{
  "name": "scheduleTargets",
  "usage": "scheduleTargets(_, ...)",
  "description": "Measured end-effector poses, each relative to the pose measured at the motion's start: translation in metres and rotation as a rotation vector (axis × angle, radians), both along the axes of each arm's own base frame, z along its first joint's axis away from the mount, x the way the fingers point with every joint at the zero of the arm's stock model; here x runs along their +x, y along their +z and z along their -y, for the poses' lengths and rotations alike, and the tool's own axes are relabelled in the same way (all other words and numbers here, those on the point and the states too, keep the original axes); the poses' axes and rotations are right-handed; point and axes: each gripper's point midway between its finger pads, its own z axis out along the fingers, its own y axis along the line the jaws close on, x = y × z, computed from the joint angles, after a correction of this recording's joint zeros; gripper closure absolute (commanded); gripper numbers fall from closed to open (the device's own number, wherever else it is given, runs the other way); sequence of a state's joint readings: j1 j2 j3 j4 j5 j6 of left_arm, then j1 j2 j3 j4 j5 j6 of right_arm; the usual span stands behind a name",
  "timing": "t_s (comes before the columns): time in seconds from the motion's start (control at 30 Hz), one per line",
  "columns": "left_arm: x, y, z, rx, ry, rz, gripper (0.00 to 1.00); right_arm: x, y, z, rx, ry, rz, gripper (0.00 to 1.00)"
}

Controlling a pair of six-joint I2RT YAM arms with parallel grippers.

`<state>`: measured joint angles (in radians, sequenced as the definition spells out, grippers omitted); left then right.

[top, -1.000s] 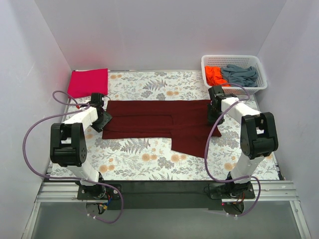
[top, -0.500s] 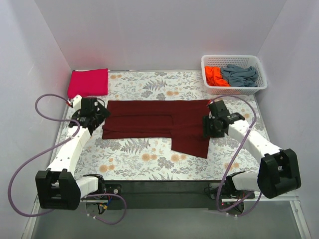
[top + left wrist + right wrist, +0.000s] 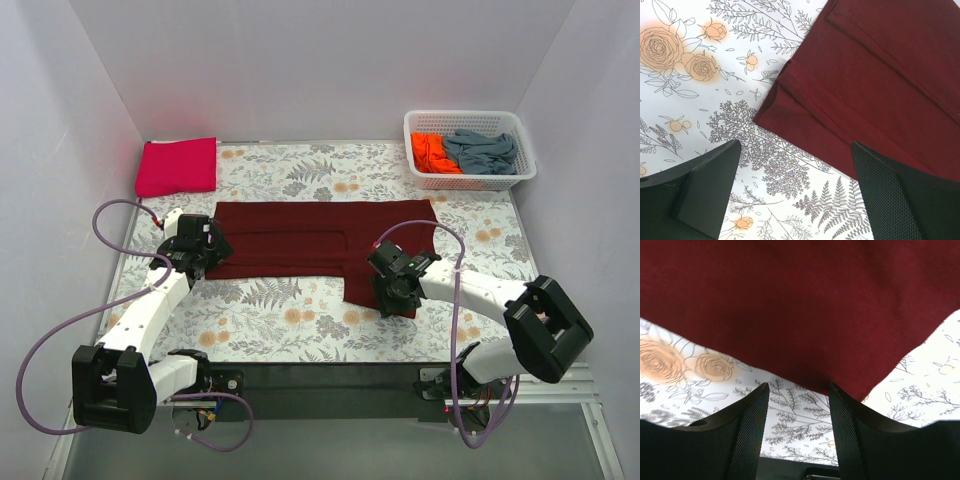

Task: Fold and stack the t-shirts
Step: Fold the tshirt

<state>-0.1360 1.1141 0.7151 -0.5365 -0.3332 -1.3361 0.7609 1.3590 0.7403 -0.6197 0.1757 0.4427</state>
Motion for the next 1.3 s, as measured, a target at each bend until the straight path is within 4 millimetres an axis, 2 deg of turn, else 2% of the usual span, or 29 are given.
scheduleTargets(0.1, 0.0, -0.001, 0.0, 0.002, -0.002, -0.002, 0.08, -0.003, -0.011, 0.0, -0.039, -0.001, -0.02, 0.44)
scheduleTargets(0.17, 0.001, 0.0, 0.0, 0.003, -0.003, 0.002, 0.08, 0.0, -0.011, -0.003, -0.039, -0.005, -0.013, 0.46)
scheduleTargets(0.27, 0.002, 0.001, 0.0, 0.002, -0.003, 0.008, 0.08, 0.0, -0.011, -0.006, -0.042, -0.003, -0.014, 0.54)
scheduleTargets(0.4, 0.003, 0.001, 0.0, 0.002, -0.003, 0.012, 0.08, 0.003, -0.011, -0.007, -0.049, -0.002, -0.006, 0.77)
scheduleTargets(0.57, 0.003, 0.001, 0.0, 0.002, -0.004, 0.013, 0.08, 0.008, -0.011, -0.003, -0.084, -0.001, 0.012, 0.97)
scheduleTargets(0.73, 0.003, 0.002, 0.0, 0.002, -0.004, 0.015, 0.08, 0.011, -0.011, -0.001, -0.112, 0.004, 0.014, 0.99)
scheduleTargets(0.9, 0.004, 0.002, 0.0, 0.004, -0.006, 0.017, 0.08, 0.022, -0.007, 0.004, -0.159, 0.018, 0.045, 0.99)
scheduleTargets(0.97, 0.004, 0.002, 0.0, 0.004, -0.006, 0.017, 0.08, 0.032, 0.001, 0.004, -0.174, 0.022, 0.064, 0.99)
scheduleTargets(1.03, 0.004, 0.002, 0.0, 0.005, -0.005, 0.017, 0.08, 0.051, 0.015, -0.002, -0.169, 0.02, 0.108, 0.99)
scheduleTargets(1.2, 0.004, 0.002, -0.001, 0.009, -0.002, 0.017, 0.08, 0.116, 0.056, -0.012, -0.151, -0.009, 0.231, 0.99)
scheduleTargets(1.3, 0.004, 0.002, -0.001, 0.01, -0.002, 0.017, 0.08, 0.154, 0.071, -0.012, -0.161, -0.031, 0.282, 0.99)
